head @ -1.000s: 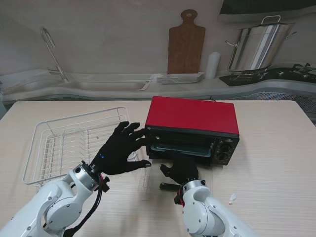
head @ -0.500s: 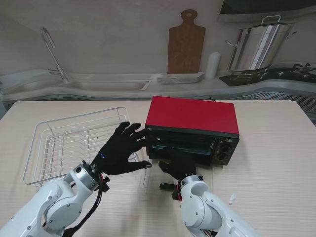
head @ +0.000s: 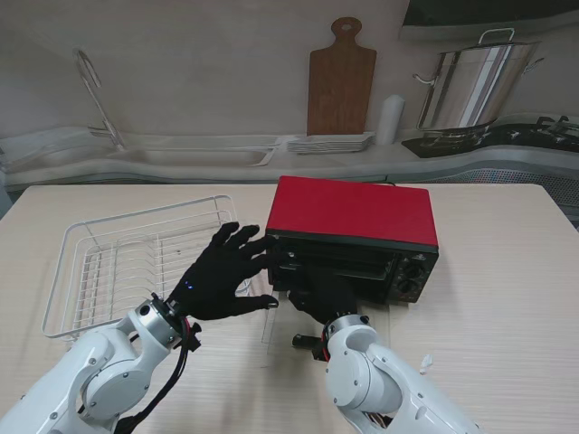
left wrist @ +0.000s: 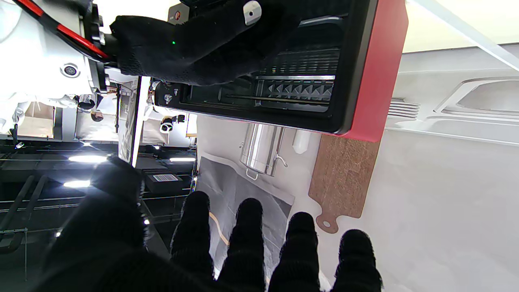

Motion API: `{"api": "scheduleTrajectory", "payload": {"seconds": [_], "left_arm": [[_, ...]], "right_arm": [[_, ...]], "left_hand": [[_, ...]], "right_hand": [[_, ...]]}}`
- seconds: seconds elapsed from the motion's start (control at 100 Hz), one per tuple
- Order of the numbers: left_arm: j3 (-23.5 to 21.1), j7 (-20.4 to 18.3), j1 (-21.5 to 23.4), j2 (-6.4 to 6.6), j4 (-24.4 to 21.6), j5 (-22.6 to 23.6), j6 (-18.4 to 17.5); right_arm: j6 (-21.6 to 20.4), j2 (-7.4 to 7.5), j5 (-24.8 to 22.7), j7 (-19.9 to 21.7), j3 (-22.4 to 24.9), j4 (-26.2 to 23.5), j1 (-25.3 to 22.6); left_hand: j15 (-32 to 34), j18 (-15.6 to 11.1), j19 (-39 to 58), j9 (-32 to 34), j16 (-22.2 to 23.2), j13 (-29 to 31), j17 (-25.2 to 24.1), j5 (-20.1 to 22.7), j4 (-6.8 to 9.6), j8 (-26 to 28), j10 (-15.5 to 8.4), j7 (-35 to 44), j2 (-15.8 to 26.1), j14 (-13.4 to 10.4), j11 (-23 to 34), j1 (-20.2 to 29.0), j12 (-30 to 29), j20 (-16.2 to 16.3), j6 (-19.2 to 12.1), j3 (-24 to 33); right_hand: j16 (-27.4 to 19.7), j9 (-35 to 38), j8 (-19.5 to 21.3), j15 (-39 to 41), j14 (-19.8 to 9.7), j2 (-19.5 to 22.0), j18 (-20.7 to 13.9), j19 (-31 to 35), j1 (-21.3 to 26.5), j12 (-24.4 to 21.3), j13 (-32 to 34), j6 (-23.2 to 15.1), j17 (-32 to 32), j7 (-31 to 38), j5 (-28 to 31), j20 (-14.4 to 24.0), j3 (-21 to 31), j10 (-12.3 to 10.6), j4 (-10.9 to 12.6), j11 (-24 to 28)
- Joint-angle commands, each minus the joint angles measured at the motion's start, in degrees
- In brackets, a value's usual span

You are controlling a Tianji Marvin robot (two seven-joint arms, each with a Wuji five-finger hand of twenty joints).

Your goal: Slide the trays into the oven

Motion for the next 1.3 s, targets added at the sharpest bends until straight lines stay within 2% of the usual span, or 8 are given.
{"api": "scheduleTrajectory", "payload": {"seconds": [0.0,0.89,1.29], "left_arm": [[0.1,-0.9,0.3,-0.14,-0.4,0.2,0.0],[0.4,-1.0,-0.1,-0.11,0.0,0.1,0.0],[0.4,-0.8,0.1,-0.14,0.0,0.1,0.1]], "right_arm": [[0.0,-0.62,0.0,0.9,-0.2,-0.1,0.1],[0.3,-1.30,1.2,0.2,-1.3,2.2,2.0],[-3.1,0.25,0.4,2.0,1.3,-2.3,-3.0]], "left_hand": [[-1.6,-1.9,-2.6,-1.5,-0.7,-2.0,-1.3,-1.3,2.45,-0.6,-1.4,-0.8,2.6,-1.6,-1.0,-0.3,-1.3,-1.1,-1.0,-1.7],[-1.5,-1.9,-2.6,-1.5,-0.7,-2.0,-1.3,-1.3,2.58,-0.5,-1.4,-0.8,2.6,-1.6,-0.9,-0.2,-1.3,-1.1,-1.1,-2.1],[-1.6,-1.9,-2.6,-1.6,-0.7,-2.0,-1.3,-1.2,2.61,-0.5,-1.5,-0.8,2.7,-1.6,-1.0,-0.1,-1.3,-1.1,-1.0,-2.1]], "right_hand": [[0.5,0.0,0.6,-0.9,-0.9,-0.9,-0.3,1.0,-2.8,1.0,-0.1,-0.5,0.0,-0.2,1.2,0.6,1.2,-0.3,1.8,-0.2],[0.4,-0.2,0.8,-0.9,-1.2,-0.9,-0.3,0.8,-3.0,1.0,-0.1,-0.7,0.1,-0.3,0.8,0.6,1.1,-0.4,1.8,-0.2],[0.5,0.1,0.7,-0.7,-0.9,-0.2,0.6,1.2,-3.1,1.0,0.2,-0.6,0.2,-0.4,1.1,0.7,0.3,-0.3,1.6,-0.3]]}}
